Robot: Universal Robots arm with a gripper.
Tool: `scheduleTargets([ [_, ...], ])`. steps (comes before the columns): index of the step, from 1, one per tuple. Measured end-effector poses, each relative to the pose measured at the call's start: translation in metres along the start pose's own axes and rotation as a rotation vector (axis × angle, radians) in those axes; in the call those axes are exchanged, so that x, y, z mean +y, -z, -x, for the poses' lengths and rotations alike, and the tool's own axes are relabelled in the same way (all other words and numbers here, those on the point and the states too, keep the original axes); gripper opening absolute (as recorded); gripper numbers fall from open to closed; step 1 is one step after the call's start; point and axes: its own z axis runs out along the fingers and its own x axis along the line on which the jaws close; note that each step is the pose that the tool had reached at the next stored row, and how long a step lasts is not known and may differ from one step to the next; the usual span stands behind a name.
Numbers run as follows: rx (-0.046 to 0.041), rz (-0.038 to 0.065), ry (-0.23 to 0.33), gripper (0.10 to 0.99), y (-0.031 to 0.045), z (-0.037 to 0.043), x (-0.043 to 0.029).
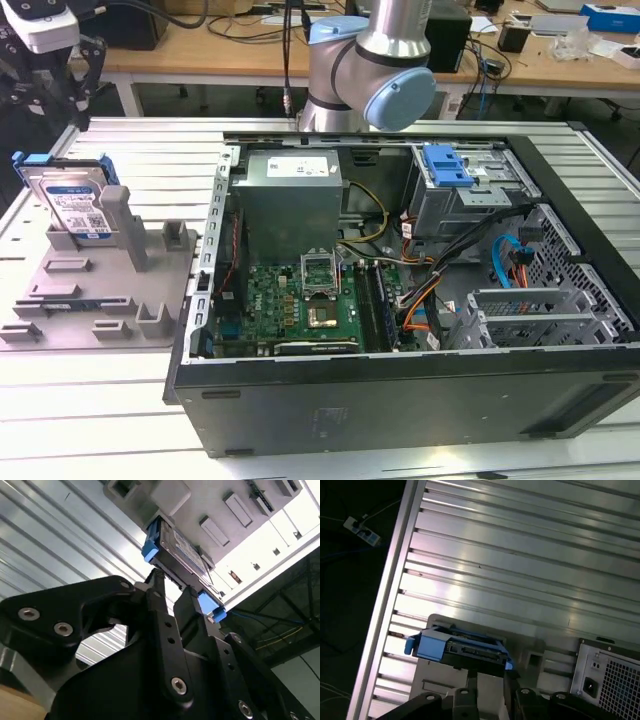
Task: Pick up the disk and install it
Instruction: 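Pick up the disk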
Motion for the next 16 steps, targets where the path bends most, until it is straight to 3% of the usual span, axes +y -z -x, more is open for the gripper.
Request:
scheduleTargets([
  [3, 0.0010, 0.001, 0.025, 0.482, 0.0000, -0.0004, 0.0002],
  [9, 0.0022, 0.002, 0.050, 0.482, 0.0000, -0.0006, 0.0003],
  [11, 0.0053, 0.002, 0.121, 0.482, 0.0000, -0.0006, 0.0002],
  [16, 0.0106, 0.002, 0.226, 0.482, 0.0000, -0.0005, 0.0002],
])
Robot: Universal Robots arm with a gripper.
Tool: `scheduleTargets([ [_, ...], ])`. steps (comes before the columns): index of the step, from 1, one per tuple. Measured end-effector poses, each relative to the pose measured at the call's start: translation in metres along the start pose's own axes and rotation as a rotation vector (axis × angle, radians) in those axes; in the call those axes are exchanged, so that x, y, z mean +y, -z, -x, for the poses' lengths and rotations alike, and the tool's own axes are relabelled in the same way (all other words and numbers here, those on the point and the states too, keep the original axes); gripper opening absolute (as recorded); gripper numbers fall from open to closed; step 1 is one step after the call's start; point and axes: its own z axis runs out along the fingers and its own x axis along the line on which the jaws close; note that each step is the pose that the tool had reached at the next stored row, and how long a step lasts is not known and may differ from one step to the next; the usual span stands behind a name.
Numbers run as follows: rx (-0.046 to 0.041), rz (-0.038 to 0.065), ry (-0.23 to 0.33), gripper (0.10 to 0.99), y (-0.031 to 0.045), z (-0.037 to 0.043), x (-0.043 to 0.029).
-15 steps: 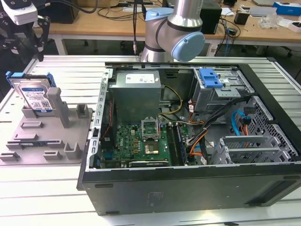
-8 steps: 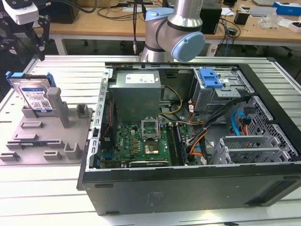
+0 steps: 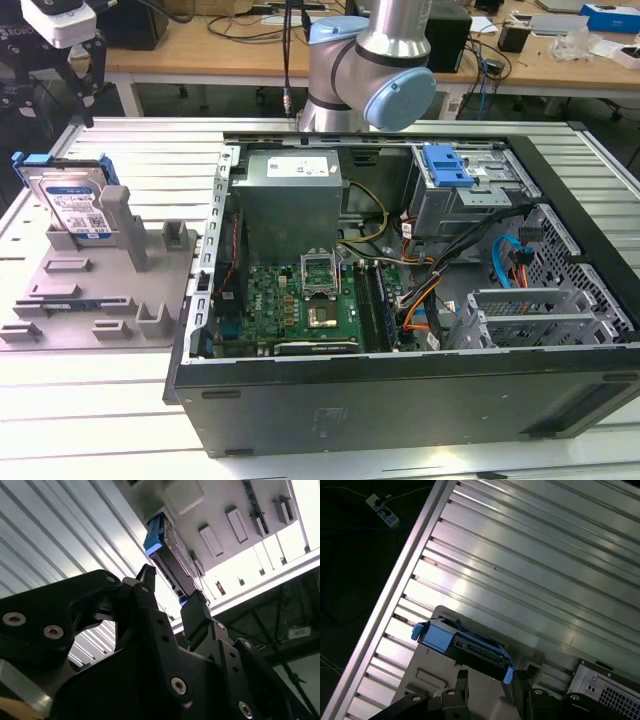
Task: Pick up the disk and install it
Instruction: 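Pick up the disk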
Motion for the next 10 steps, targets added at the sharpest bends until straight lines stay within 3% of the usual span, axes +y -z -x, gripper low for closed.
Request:
scheduleTargets([
  [10, 0.0120, -0.001, 0.232, 0.482, 0.0000, 0.0001, 0.0002],
])
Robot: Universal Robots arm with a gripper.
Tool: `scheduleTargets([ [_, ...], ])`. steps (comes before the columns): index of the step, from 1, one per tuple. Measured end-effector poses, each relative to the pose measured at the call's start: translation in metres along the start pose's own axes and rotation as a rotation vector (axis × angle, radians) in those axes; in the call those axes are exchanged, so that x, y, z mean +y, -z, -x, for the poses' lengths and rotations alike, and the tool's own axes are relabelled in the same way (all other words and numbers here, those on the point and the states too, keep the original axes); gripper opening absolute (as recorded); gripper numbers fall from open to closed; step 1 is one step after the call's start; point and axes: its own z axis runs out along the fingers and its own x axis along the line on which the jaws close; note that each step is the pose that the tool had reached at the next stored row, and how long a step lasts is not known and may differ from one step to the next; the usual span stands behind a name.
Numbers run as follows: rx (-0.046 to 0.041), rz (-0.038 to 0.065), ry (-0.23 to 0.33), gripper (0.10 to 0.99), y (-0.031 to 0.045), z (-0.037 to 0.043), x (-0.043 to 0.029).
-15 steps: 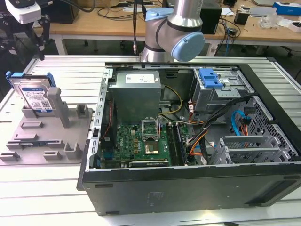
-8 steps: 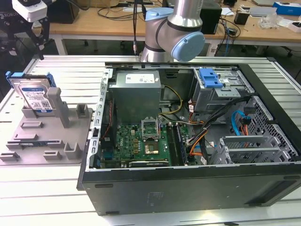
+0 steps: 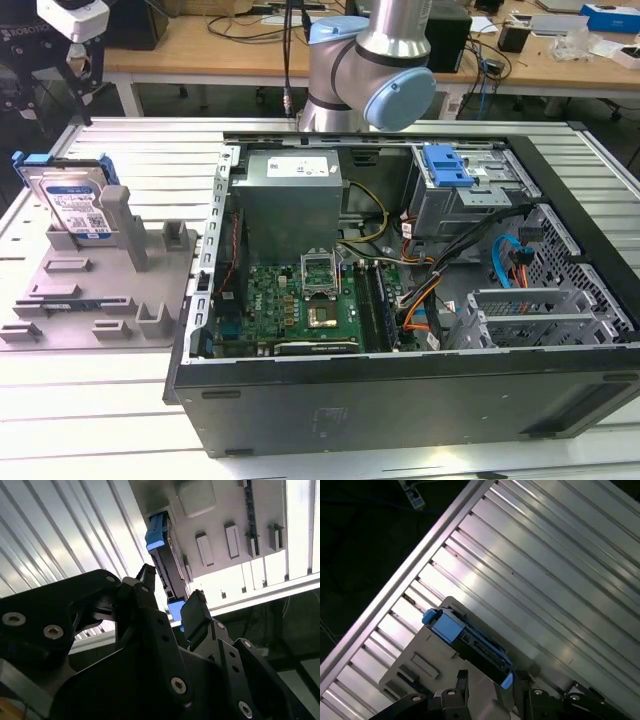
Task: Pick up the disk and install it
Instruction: 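Pick up the disk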
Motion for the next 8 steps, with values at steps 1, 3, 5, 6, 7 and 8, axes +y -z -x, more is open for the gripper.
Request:
scheduleTargets([
  [1, 0.0019, 0.000, 0.037, 0.482, 0.0000, 0.0000, 0.0000],
  [3, 0.0049, 0.000, 0.095, 0.482, 0.0000, 0.0001, 0.0002],
  [5, 0.0067, 0.000, 0.129, 0.482, 0.0000, 0.0002, 0.0003],
  [6, 0.0084, -0.001, 0.162, 0.482, 0.0000, 0.0003, 0.0004],
  [7, 0.0091, -0.001, 0.175, 0.482, 0.0000, 0.0004, 0.0004],
  [8, 0.0099, -0.001, 0.191, 0.482, 0.0000, 0.0004, 0.0005],
])
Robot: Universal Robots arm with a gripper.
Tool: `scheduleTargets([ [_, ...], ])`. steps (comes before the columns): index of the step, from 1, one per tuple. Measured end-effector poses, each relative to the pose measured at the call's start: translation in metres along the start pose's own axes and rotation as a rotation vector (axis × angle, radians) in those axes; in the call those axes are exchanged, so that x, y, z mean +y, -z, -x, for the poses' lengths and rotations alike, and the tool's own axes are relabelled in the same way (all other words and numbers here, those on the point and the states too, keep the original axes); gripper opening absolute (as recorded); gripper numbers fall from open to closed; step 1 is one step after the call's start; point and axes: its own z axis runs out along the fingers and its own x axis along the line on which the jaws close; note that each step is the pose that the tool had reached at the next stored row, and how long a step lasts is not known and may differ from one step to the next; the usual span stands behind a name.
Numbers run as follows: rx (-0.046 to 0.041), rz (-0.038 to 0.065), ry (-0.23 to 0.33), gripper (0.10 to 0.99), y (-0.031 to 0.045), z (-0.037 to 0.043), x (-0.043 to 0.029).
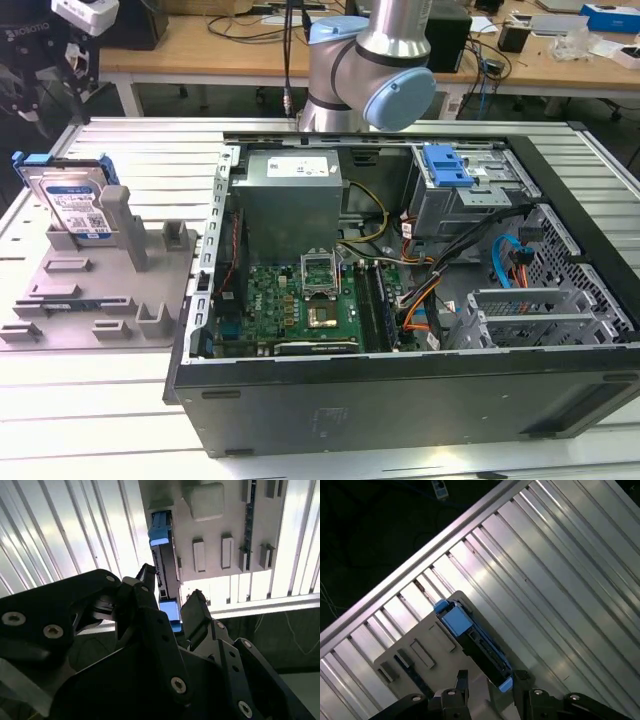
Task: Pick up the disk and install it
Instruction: 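Pick up the disk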
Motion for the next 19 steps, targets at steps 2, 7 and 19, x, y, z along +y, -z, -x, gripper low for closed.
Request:
scheduleTargets([
  [2, 0.0029, 0.000, 0.055, 0.482, 0.0000, 0.0001, 0.0001],
  [7, 0.0077, -0.001, 0.150, 0.482, -0.0001, 0.0004, 0.0003],
  [19, 0.0115, -0.010, 0.269, 0.482, -0.0007, 0.0012, 0.0009],
])
